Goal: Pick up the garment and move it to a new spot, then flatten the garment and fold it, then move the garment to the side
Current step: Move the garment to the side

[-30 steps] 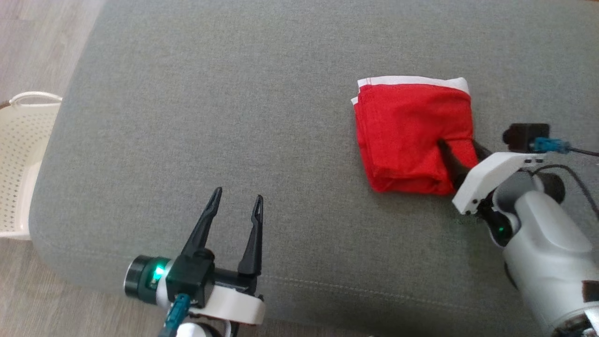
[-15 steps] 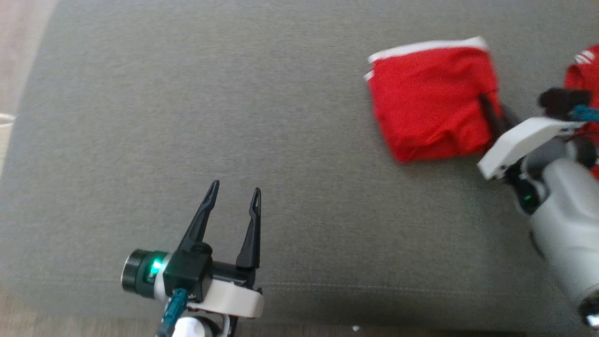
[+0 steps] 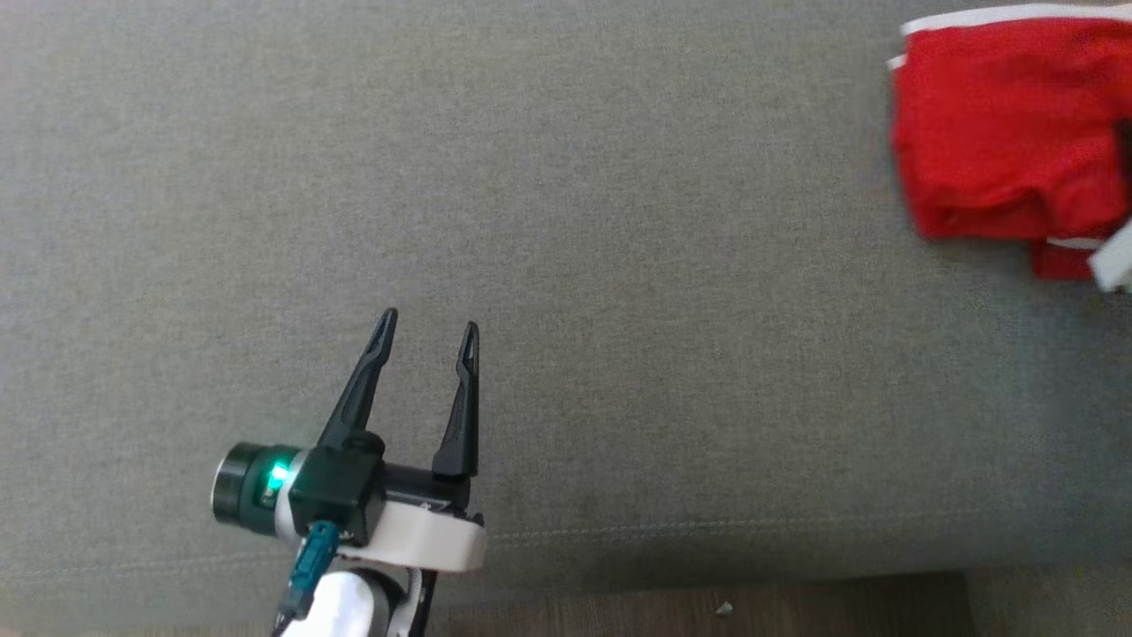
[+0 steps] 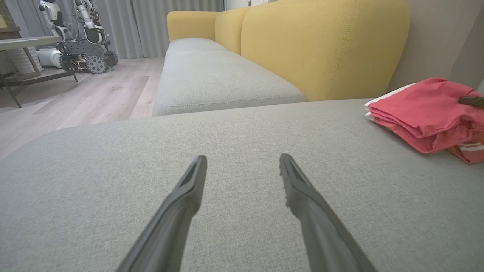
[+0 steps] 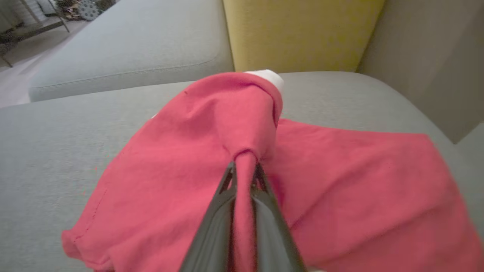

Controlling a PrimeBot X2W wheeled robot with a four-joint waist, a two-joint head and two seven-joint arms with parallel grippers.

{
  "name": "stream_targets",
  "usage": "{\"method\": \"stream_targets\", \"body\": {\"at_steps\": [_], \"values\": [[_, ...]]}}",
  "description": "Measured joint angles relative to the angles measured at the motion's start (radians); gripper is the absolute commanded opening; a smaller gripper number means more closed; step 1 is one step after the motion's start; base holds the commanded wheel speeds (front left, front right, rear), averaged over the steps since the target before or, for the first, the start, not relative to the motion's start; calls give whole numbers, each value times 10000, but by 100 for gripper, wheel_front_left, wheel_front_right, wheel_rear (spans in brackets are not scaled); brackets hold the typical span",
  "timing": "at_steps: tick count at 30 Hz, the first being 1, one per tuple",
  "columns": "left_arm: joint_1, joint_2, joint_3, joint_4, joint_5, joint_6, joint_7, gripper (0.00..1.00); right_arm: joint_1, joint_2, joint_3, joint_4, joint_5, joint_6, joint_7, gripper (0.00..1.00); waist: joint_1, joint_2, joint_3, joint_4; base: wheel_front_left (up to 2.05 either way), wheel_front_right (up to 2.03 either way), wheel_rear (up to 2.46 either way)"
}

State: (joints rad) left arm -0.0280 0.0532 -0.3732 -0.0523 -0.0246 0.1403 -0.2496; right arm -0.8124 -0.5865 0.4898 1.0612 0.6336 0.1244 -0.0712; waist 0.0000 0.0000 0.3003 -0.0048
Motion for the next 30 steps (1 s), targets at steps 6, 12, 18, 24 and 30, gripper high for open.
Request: {"method": "stream_targets", "body": {"at_steps": [6, 12, 18, 24, 30], "values": [[-202, -2, 13, -19, 52, -40, 0, 100, -171, -360, -359, 286, -63, 0, 217, 0, 0, 0, 257, 25, 0, 0, 0], [-253, -2, 75, -48, 52, -35, 0, 100, -413, -548, -683, 683, -840, 0, 182, 0, 1, 0, 359, 146, 0, 0, 0], [-253, -2, 142, -81, 52, -33, 0, 100, -834, -579, -1143, 1227, -2040, 0, -82, 0, 1, 0, 351, 98, 0, 0, 0], [-253, -4, 142, -82, 52, -33, 0, 100, -929, -560, -1638, 1649, -3058, 2, -198, 0, 1, 0, 353, 12, 0, 0, 0], [-253, -4, 198, -100, 52, -38, 0, 100, -1147, -539, -2309, 1848, -3986, 2, -272, 40, 0, 0, 402, -118, 0, 0, 0]]}}
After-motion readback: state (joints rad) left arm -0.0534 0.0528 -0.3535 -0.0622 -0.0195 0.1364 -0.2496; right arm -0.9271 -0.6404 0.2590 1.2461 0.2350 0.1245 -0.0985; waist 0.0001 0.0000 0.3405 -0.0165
